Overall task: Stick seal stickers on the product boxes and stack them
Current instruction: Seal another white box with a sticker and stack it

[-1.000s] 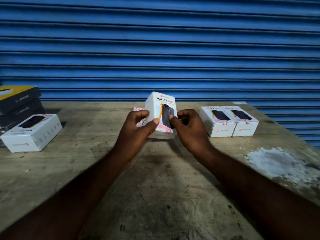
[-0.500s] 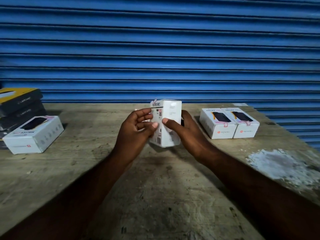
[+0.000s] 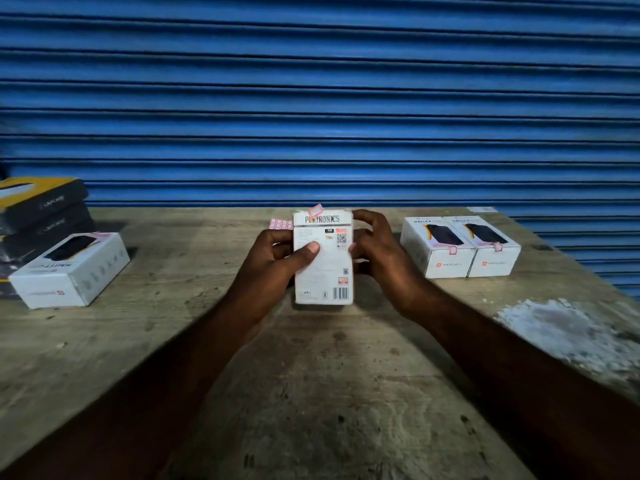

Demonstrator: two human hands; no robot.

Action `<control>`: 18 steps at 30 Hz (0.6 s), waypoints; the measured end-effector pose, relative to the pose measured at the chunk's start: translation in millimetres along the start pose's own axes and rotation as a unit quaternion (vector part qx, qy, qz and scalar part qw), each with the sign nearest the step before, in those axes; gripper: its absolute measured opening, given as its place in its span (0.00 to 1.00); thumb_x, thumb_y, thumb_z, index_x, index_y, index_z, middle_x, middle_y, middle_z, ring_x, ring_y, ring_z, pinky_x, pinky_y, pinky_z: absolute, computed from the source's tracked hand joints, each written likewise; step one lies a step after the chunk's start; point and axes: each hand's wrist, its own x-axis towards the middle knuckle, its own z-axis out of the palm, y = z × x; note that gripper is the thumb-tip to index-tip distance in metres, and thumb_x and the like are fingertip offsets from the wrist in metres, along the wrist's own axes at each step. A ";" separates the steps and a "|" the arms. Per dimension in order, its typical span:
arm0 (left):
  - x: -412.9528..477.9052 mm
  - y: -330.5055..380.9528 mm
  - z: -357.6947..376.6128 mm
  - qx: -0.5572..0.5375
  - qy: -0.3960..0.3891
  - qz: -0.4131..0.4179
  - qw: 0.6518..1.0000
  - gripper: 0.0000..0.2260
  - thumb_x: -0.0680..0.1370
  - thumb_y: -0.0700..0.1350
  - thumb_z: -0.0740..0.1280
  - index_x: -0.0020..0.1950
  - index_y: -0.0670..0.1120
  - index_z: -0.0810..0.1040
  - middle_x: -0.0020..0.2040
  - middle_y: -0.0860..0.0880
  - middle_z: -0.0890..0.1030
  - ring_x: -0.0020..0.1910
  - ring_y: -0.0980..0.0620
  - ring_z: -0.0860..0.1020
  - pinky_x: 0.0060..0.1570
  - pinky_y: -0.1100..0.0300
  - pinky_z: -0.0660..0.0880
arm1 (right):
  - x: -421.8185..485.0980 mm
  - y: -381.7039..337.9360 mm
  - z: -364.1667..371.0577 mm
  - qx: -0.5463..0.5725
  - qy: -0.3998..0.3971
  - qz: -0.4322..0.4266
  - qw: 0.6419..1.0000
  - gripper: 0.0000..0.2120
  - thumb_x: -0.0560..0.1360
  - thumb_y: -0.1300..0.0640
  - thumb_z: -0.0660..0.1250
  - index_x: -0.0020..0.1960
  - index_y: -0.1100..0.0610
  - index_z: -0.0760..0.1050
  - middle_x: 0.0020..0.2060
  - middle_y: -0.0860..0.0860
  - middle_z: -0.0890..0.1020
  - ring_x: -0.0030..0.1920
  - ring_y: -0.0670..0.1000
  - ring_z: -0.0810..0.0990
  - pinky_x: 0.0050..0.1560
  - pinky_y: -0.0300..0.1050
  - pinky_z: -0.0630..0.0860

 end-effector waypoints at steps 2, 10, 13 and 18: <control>-0.6 0.7 0.8 -0.003 0.000 -0.003 1.000 0.17 0.77 0.38 0.71 0.64 0.42 0.72 0.57 0.46 0.84 0.50 0.52 0.85 0.43 0.61 0.82 | -1.6 -1.5 0.1 -0.002 -0.002 -0.003 1.000 0.24 0.70 0.55 0.60 0.66 0.52 0.66 0.50 0.56 0.80 0.45 0.47 0.80 0.49 0.46 0.77; -4.4 3.9 1.1 0.072 -0.028 0.069 0.995 0.24 0.75 0.32 0.71 0.69 0.46 0.73 0.58 0.50 0.82 0.54 0.52 0.83 0.51 0.59 0.82 | -5.5 -3.0 5.7 -0.090 0.029 -0.106 0.990 0.20 0.77 0.63 0.70 0.66 0.53 0.70 0.56 0.45 0.80 0.54 0.38 0.79 0.53 0.30 0.73; -4.2 5.7 -1.1 0.078 -0.034 0.090 0.992 0.21 0.76 0.36 0.71 0.68 0.46 0.74 0.59 0.51 0.83 0.55 0.53 0.83 0.53 0.58 0.81 | -4.5 -1.5 3.9 -0.084 0.028 -0.123 0.988 0.23 0.76 0.60 0.71 0.69 0.51 0.69 0.57 0.48 0.81 0.56 0.44 0.81 0.55 0.36 0.77; -3.9 5.5 -1.8 0.109 -0.027 0.111 0.987 0.24 0.73 0.47 0.76 0.68 0.48 0.74 0.60 0.50 0.82 0.58 0.50 0.82 0.57 0.48 0.80 | -10.6 -9.0 4.8 -0.163 0.048 -0.214 0.962 0.20 0.74 0.60 0.69 0.66 0.53 0.76 0.64 0.49 0.76 0.63 0.43 0.76 0.55 0.37 0.76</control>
